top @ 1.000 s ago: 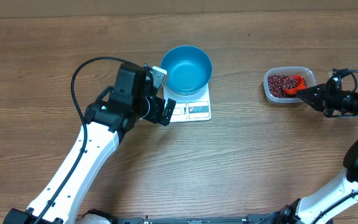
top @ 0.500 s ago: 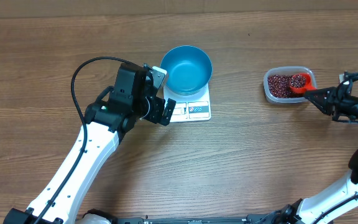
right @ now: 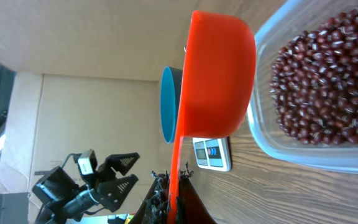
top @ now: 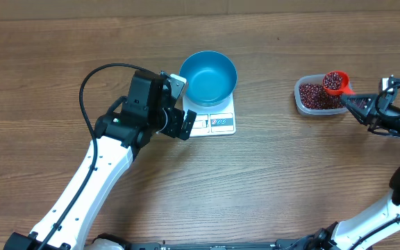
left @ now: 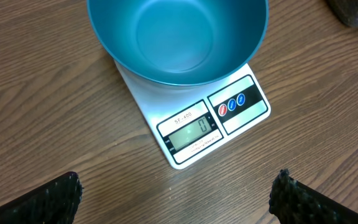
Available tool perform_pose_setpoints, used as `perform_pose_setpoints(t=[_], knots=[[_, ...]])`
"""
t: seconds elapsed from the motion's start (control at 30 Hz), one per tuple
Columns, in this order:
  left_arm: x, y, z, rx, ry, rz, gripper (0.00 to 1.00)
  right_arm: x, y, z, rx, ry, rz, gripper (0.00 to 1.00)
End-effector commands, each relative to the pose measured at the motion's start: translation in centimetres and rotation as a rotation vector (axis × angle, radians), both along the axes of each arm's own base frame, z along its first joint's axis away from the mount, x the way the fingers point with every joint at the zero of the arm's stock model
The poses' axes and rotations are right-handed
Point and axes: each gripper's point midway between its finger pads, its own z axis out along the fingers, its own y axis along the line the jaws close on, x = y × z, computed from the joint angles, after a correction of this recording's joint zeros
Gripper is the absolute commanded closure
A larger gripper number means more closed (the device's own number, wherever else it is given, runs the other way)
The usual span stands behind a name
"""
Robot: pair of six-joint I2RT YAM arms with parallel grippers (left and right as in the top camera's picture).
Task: Scoop item into bowl and weigh 150g on scale
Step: 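Carry the filled scoop left over the teal bowl with the right gripper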
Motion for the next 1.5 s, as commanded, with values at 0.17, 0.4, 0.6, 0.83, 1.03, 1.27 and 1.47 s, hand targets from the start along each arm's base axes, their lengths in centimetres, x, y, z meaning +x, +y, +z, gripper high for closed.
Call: perform_pose_setpoints(t=[0.17, 0.4, 0.6, 0.83, 1.03, 1.27, 1.47], knots=[[-0.1, -0.1, 0.0, 0.004, -0.001, 0.003, 0.0, 0.9, 2.5, 0.9, 0.025, -0.059, 0.058, 0.96], [-0.1, -0.1, 0.0, 0.004, -0.002, 0.003, 0.0, 2.3, 6.2, 2.4, 0.01, -0.082, 0.168, 0.96], [-0.1, -0.1, 0.0, 0.004, -0.001, 0.003, 0.0, 3.4, 9.9, 3.9, 0.006, -0.088, 0.264, 0.96], [-0.1, -0.1, 0.0, 0.004, -0.001, 0.003, 0.0, 4.8, 13.9, 4.5, 0.018, -0.057, 0.341, 0.96], [-0.1, -0.1, 0.0, 0.004, -0.001, 0.003, 0.0, 6.3, 17.6, 3.7, -0.019, 0.009, 0.387, 0.96], [-0.1, -0.1, 0.0, 0.004, -0.001, 0.003, 0.0, 7.2, 22.2, 3.2, -0.068, 0.038, 0.431, 0.96], [-0.1, -0.1, 0.0, 0.004, -0.001, 0.003, 0.0, 7.2, 25.8, 2.0, -0.161, 0.058, 0.454, 0.96]])
